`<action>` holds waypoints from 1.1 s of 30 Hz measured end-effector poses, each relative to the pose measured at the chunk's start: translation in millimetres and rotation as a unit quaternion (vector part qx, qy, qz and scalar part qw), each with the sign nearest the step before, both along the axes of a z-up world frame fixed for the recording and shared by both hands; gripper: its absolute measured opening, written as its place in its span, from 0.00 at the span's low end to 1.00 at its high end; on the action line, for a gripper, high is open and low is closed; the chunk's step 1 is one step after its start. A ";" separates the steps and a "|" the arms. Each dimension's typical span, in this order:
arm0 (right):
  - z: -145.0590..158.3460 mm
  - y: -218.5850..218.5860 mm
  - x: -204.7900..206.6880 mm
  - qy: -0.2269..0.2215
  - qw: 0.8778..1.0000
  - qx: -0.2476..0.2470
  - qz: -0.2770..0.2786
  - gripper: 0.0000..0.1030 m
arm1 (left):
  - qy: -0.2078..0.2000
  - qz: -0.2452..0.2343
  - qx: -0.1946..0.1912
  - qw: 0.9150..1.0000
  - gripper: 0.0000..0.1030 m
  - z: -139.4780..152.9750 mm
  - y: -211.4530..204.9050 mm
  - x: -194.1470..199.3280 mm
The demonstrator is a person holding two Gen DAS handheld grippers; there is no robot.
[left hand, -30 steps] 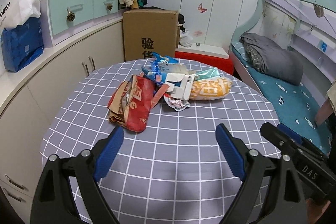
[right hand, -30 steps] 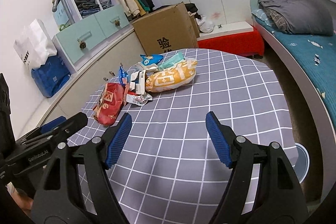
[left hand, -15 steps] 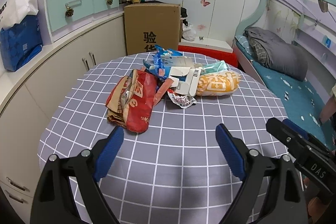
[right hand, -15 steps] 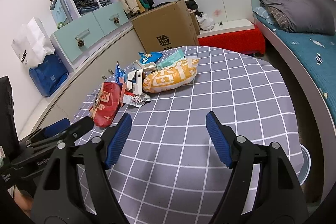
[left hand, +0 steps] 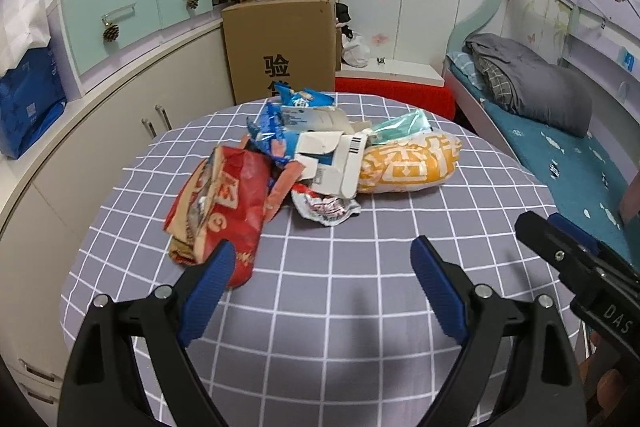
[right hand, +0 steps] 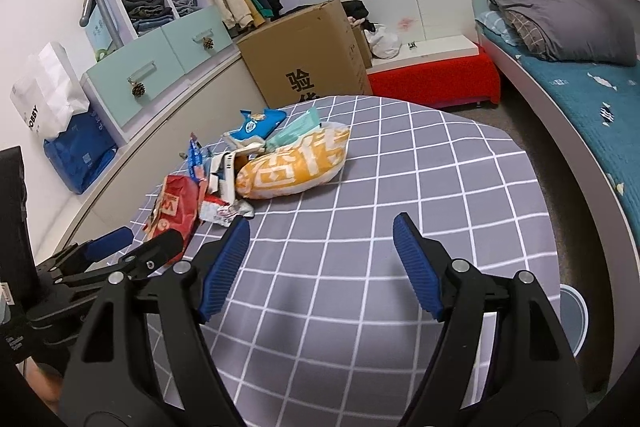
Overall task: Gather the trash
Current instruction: 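Move the left tool toward the red chip bag and white wrappers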
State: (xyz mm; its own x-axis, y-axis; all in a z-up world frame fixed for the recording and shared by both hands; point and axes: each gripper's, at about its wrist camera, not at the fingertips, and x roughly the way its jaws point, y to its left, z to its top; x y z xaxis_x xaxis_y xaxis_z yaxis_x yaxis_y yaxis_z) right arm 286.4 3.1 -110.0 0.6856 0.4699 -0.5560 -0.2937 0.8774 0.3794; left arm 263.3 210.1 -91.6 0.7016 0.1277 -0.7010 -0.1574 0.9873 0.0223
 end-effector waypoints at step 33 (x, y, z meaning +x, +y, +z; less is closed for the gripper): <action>-12.5 -15.1 66.5 0.023 0.999 0.035 -0.008 0.74 | 0.031 0.005 0.077 0.997 0.85 -2.7 -11.2 84.6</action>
State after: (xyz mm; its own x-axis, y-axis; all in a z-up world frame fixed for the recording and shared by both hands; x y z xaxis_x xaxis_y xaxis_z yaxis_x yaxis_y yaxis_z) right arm 352.9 -12.0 -122.5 0.6677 0.4983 -0.5531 -0.2608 0.8524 0.4532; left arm 347.9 198.9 -94.4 0.6557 0.2436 -0.7146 -0.1602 0.9699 0.1836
